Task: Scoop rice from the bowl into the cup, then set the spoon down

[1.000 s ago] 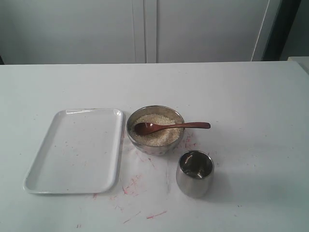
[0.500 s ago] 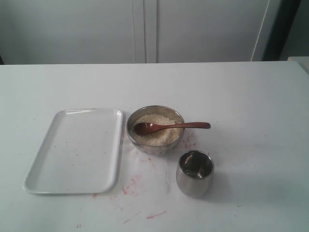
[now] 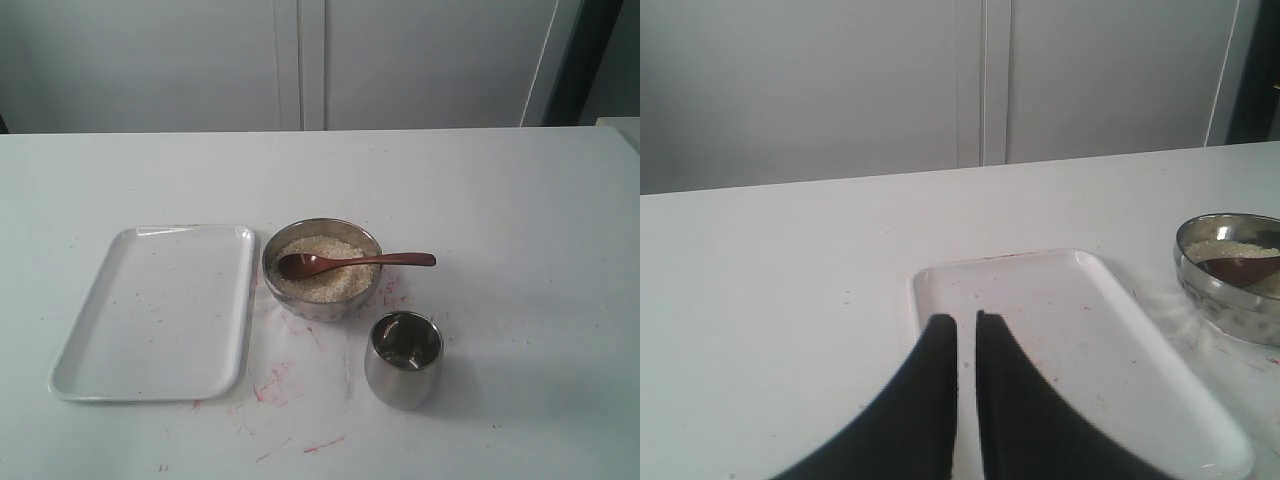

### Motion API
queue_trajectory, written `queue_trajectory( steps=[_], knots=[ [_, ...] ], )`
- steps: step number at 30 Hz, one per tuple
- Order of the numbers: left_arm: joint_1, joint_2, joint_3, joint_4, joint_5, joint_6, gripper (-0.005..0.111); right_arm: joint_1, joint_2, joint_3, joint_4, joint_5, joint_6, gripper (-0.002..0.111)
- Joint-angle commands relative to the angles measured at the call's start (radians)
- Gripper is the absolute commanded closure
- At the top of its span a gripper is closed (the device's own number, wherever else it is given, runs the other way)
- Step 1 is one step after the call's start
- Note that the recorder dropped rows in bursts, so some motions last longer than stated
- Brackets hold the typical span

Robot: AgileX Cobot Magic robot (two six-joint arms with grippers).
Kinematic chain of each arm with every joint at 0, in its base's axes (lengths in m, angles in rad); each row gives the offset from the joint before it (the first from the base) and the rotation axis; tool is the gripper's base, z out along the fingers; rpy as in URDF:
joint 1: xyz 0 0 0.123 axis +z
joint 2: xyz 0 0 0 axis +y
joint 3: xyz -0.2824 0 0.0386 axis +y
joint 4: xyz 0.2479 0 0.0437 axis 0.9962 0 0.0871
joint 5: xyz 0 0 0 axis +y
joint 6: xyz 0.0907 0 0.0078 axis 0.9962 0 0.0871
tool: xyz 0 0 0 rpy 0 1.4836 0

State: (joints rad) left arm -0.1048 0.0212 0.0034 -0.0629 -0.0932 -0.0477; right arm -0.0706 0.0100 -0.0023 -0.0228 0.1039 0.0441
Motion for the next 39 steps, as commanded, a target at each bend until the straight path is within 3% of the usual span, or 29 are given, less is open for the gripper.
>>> queue_trajectory(
  steps=[1,7,16,24,29,39],
  knots=[
    [-0.003,0.001,-0.003,-0.004,-0.011,-0.001,0.092,-0.008,0.002,0.002,-0.003,0.005,0.004,0.108],
    [-0.003,0.001,-0.003,-0.004,-0.011,-0.001,0.092,-0.008,0.002,0.002,0.034,-0.036,0.056,0.108],
    [-0.003,0.001,-0.003,-0.004,-0.011,-0.001,0.092,-0.008,0.002,0.002,0.058,-0.375,0.236,0.108],
    [-0.003,0.001,-0.003,-0.004,-0.011,-0.001,0.092,-0.008,0.002,-0.001,0.051,-0.460,0.444,0.108],
    [-0.003,0.001,-0.003,-0.004,-0.011,-0.001,0.092,-0.008,0.015,-0.088,-0.129,-0.409,0.512,0.108],
    [-0.003,0.001,-0.003,-0.004,-0.011,-0.001,0.092,-0.008,0.250,-0.244,-0.479,-0.407,0.849,0.108]
  ],
)
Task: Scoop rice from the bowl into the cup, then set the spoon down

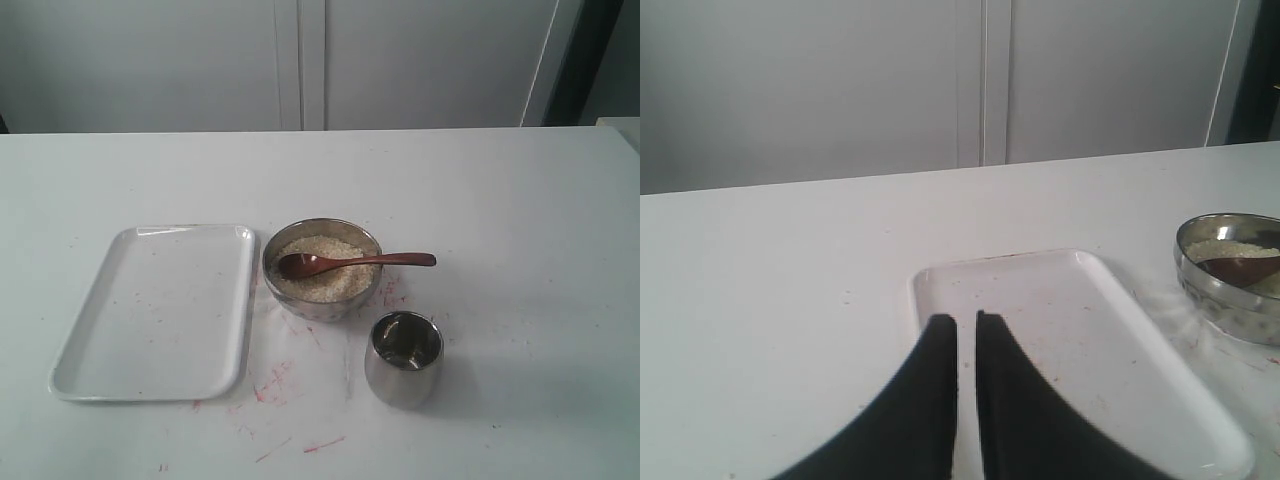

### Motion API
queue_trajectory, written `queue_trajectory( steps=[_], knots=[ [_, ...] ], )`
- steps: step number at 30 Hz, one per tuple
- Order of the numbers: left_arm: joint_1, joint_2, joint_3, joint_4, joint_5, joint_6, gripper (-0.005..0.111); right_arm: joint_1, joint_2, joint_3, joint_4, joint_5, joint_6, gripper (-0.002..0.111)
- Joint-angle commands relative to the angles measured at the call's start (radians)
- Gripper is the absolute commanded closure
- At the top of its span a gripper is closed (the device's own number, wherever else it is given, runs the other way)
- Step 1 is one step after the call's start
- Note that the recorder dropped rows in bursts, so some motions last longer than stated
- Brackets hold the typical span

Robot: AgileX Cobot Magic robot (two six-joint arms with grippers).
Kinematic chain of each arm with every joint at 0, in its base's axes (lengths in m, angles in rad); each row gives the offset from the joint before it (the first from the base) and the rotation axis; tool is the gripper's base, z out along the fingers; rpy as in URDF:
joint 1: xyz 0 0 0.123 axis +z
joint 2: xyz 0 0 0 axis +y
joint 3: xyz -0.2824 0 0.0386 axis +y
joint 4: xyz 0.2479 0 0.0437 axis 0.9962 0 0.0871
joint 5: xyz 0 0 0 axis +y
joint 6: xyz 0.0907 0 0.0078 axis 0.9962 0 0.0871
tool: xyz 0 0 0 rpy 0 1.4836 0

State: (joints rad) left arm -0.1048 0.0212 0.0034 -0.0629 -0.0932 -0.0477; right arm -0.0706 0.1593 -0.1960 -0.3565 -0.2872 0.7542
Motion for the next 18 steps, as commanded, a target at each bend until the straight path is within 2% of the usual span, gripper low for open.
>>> queue_trajectory(
  steps=[1,7,10,13,18],
  knots=[
    [-0.003,0.001,-0.003,-0.004,-0.011,-0.001,0.092,-0.008,0.138,-0.062,-0.197,-0.040,0.185,0.108],
    [-0.003,0.001,-0.003,-0.004,-0.011,-0.001,0.092,-0.008,0.377,-0.119,-0.559,-0.325,0.432,0.108],
    [-0.003,0.001,-0.003,-0.004,-0.011,-0.001,0.092,-0.008,0.497,-0.161,-0.684,-0.387,0.572,0.108],
    [-0.003,0.001,-0.003,-0.004,-0.011,-0.001,0.092,-0.008,0.599,-0.190,-0.732,-0.442,0.643,0.108],
    [-0.003,0.001,-0.003,-0.004,-0.011,-0.001,0.092,-0.008,0.717,-0.237,-0.791,-0.542,0.640,0.108]
  ],
)
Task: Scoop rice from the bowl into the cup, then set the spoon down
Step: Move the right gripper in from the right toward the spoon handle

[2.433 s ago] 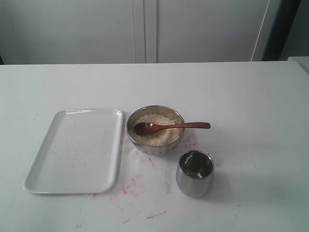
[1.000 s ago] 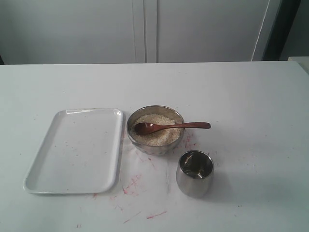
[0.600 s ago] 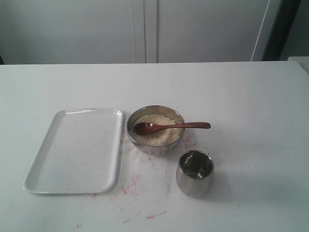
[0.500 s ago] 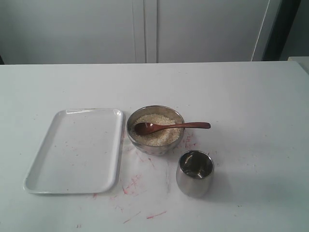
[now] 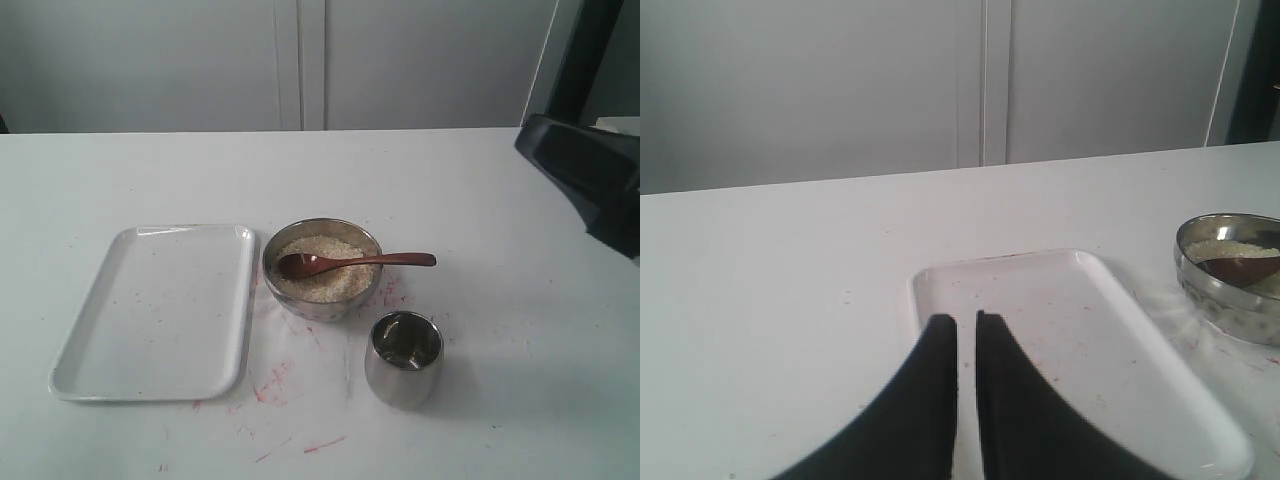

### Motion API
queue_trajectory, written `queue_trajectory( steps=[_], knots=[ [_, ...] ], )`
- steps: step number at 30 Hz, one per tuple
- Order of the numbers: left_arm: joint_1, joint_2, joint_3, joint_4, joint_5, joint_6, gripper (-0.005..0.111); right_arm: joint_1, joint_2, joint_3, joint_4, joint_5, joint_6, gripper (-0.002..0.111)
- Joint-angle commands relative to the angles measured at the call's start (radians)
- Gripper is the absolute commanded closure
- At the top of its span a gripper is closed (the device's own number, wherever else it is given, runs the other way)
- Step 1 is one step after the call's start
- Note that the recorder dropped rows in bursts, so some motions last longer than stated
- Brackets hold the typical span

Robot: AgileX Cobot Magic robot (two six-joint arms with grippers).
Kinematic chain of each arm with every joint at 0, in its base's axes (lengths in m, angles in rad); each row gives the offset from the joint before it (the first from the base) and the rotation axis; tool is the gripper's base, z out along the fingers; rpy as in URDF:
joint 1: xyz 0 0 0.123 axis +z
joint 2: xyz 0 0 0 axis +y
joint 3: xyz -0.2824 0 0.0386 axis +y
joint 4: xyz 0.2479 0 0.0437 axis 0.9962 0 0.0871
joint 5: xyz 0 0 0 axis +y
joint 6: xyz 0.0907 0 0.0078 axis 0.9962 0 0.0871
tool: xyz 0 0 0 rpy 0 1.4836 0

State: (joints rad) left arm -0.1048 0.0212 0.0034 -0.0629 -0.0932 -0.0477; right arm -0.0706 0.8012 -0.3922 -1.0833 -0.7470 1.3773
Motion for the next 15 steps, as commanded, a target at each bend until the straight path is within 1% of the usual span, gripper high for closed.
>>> queue_trajectory(
  steps=[1,5,13,15],
  knots=[
    [-0.003,0.001,-0.003,-0.004,-0.011,-0.001,0.092,-0.008,0.095,-0.052,-0.082,-0.098,0.017,0.108],
    [-0.003,0.001,-0.003,-0.004,-0.011,-0.001,0.092,-0.005,0.153,-0.075,-0.129,-0.130,0.022,0.108],
    [-0.003,0.001,-0.003,-0.004,-0.011,-0.001,0.092,-0.005,0.248,-0.079,-0.137,-0.153,0.019,0.108],
    [-0.003,0.001,-0.003,-0.004,-0.011,-0.001,0.092,-0.005,0.280,-0.102,-0.172,-0.159,0.022,0.108]
  ],
)
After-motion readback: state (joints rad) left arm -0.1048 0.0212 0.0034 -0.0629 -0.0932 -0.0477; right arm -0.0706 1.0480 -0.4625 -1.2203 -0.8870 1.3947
